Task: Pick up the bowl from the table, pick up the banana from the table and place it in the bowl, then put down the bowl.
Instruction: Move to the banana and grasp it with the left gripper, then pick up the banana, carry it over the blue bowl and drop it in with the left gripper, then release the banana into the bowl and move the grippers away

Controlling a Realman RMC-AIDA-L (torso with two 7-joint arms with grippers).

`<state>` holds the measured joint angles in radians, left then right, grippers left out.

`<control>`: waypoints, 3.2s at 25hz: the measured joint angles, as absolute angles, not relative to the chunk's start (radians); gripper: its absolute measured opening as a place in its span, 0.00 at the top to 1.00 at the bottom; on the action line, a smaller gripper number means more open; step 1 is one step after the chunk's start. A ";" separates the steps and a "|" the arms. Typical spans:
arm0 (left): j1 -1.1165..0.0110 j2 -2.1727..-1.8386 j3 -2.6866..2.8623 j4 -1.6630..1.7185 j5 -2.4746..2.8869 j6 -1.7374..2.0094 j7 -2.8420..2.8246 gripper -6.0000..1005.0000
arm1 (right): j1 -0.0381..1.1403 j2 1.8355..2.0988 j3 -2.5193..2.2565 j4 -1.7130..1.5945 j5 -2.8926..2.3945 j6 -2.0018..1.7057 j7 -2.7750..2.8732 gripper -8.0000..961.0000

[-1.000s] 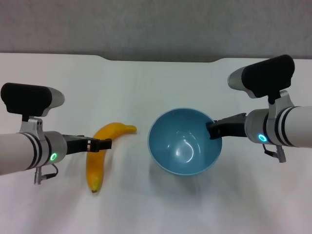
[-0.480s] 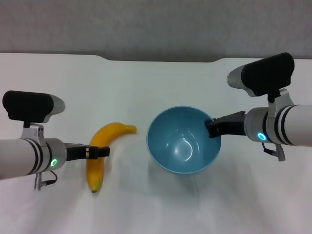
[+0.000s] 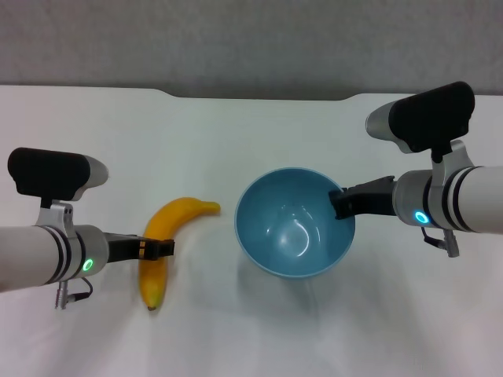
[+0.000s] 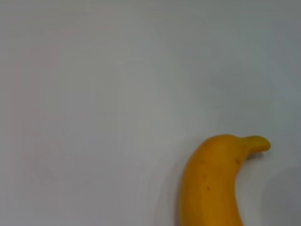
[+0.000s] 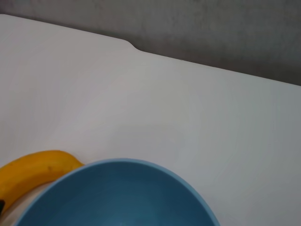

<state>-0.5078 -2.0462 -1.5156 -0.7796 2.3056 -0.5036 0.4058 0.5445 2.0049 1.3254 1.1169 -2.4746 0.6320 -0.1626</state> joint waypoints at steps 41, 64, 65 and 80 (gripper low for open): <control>-0.354 -2.041 -1.553 -1.252 1.935 -0.825 0.623 0.46 | 0.579 2.008 1.280 1.066 -2.440 0.589 -0.164 0.95; -0.401 -2.040 -1.547 -1.172 1.935 -0.814 0.627 0.37 | 0.600 2.008 1.267 1.080 -2.428 0.584 -0.163 0.95; -0.400 -2.040 -1.550 -1.172 1.935 -0.813 0.628 0.26 | 0.599 2.008 1.268 1.080 -2.426 0.584 -0.164 0.95; -0.322 -2.035 -1.775 -1.181 1.963 -0.813 0.694 0.11 | 0.715 2.003 1.351 0.858 -2.153 0.610 -0.324 0.95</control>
